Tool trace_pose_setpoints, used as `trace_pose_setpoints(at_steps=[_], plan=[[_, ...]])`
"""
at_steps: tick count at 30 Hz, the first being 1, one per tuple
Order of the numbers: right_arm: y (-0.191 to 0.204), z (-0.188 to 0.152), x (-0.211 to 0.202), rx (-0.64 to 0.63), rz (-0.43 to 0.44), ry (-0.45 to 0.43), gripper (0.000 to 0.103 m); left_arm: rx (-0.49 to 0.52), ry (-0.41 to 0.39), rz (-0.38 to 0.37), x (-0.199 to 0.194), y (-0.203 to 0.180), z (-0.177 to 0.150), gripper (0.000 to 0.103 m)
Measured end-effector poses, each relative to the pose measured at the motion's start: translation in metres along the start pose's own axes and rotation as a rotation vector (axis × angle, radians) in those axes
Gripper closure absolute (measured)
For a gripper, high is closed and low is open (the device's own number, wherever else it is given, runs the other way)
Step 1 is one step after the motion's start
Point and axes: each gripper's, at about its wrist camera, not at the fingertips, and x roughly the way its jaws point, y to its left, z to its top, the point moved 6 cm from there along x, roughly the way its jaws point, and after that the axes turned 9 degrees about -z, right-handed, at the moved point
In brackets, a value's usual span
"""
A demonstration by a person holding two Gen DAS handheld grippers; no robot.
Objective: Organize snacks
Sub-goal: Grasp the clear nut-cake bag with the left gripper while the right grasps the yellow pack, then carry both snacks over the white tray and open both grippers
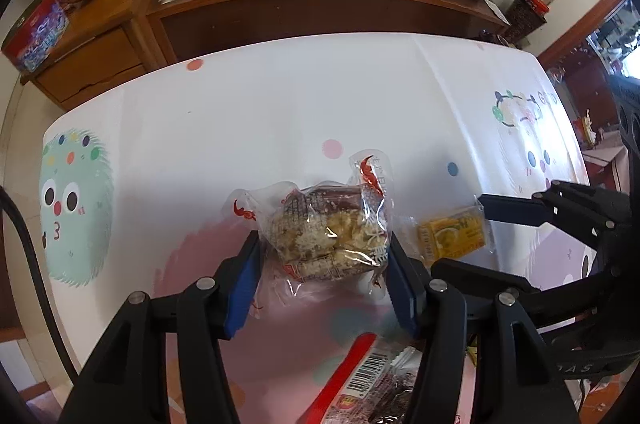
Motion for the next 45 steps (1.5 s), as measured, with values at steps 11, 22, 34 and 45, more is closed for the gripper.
trace_pose_setpoints(at_steps=[11,22,34,45], plan=[[0.022,0.004,0.010,-0.068,-0.192,-0.028,0.038,-0.037,-0.015,0.022,-0.008,0.018,-0.005,0.048],[0.025,-0.004,-0.016,-0.095,-0.162,-0.065,0.061,0.002,-0.064,0.042,-0.047,0.001,-0.022,0.049],[0.022,-0.064,-0.169,-0.049,-0.050,-0.249,0.062,0.072,-0.131,0.036,-0.163,-0.066,-0.088,0.049],[0.037,-0.182,-0.277,-0.003,0.003,-0.334,0.061,0.060,-0.184,0.011,-0.250,-0.152,-0.208,0.049]])
